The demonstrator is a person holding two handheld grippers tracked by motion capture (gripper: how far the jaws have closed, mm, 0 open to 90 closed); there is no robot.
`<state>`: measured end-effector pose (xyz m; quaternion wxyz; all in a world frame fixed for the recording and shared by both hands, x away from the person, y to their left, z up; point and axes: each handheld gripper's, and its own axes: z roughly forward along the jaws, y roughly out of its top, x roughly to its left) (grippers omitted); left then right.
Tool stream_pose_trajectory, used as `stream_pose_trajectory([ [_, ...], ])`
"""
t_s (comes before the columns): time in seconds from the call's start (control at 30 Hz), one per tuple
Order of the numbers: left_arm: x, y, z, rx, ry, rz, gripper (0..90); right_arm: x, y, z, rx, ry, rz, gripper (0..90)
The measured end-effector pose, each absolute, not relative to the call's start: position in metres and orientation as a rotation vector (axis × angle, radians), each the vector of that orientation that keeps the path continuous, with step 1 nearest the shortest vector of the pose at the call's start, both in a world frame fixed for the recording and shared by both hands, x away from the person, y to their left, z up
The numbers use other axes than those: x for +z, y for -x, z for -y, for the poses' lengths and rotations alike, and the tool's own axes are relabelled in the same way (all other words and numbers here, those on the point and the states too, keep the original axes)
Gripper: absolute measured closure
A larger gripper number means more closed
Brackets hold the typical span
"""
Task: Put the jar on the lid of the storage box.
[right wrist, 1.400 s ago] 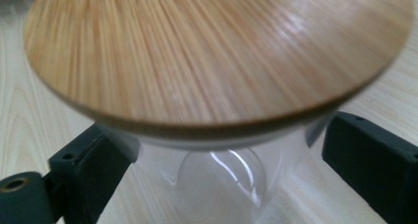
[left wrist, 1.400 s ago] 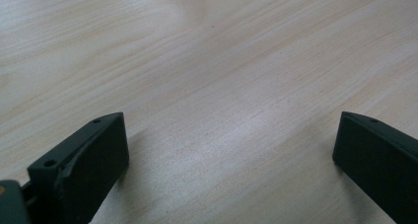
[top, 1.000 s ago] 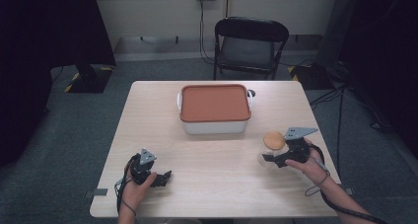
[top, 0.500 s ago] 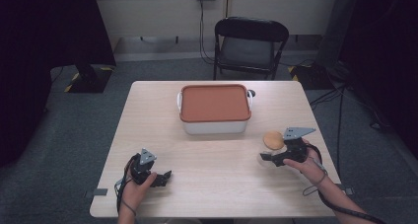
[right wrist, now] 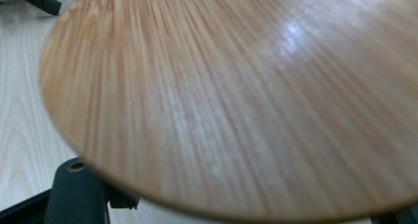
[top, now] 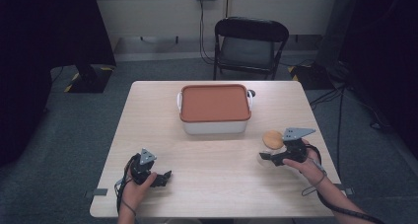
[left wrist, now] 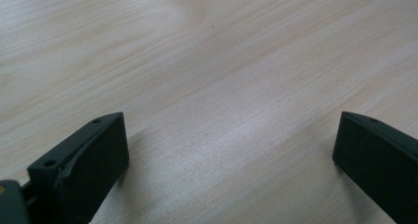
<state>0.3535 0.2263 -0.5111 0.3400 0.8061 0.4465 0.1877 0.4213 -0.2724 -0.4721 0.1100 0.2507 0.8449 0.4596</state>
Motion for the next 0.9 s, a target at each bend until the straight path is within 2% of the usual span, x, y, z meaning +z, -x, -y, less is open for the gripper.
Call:
stream_pose_trajectory([
  [0.9,-0.511,-0.354,-0.226,0.489,-2.098,-1.162,0.1,-0.459,-0.426,0.270,1.304,-0.714,-2.492,25.5],
])
